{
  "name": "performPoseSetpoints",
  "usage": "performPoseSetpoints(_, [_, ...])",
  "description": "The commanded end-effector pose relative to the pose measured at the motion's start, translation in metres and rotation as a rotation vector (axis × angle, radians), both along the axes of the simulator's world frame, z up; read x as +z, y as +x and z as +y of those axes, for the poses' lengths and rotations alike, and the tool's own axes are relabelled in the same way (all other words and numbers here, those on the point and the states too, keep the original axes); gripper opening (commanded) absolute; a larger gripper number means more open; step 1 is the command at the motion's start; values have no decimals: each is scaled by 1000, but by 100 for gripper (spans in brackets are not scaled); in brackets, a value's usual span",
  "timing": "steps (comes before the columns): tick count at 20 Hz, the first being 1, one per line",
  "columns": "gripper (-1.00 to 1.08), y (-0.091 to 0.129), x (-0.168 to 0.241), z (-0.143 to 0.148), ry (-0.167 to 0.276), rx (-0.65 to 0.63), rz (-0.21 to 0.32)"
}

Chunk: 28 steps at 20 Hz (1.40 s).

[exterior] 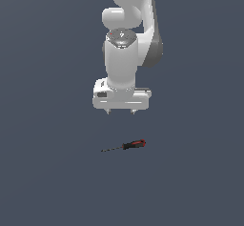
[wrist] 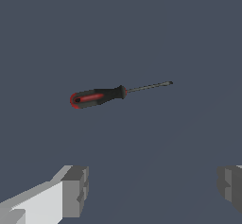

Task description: Pick up the object and move it to a goal position.

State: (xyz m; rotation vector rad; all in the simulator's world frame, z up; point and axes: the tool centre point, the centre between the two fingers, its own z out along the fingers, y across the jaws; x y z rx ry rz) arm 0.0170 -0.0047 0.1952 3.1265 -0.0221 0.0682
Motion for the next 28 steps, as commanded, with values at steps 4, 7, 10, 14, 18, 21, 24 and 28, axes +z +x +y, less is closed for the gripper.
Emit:
performPoseSetpoints(4, [100, -1, 0, 2, 1, 4, 4])
performPoseSetpoints(7, [100, -3, -1, 7, 4, 20, 14])
performPoseSetpoints(10, [100, -5, -1, 11, 6, 36, 21])
performPoseSetpoints(14, [100, -5, 0, 11, 6, 40, 21])
performPoseSetpoints(18, [100, -3, -2, 10, 7, 21, 20])
performPoseSetpoints(21, [100, -1, -4, 10, 9, -8, 21])
performPoseSetpoints(24, [100, 2, -7, 10, 13, -49, 22])
performPoseSetpoints(28, [100, 7, -13, 10, 18, -121, 24])
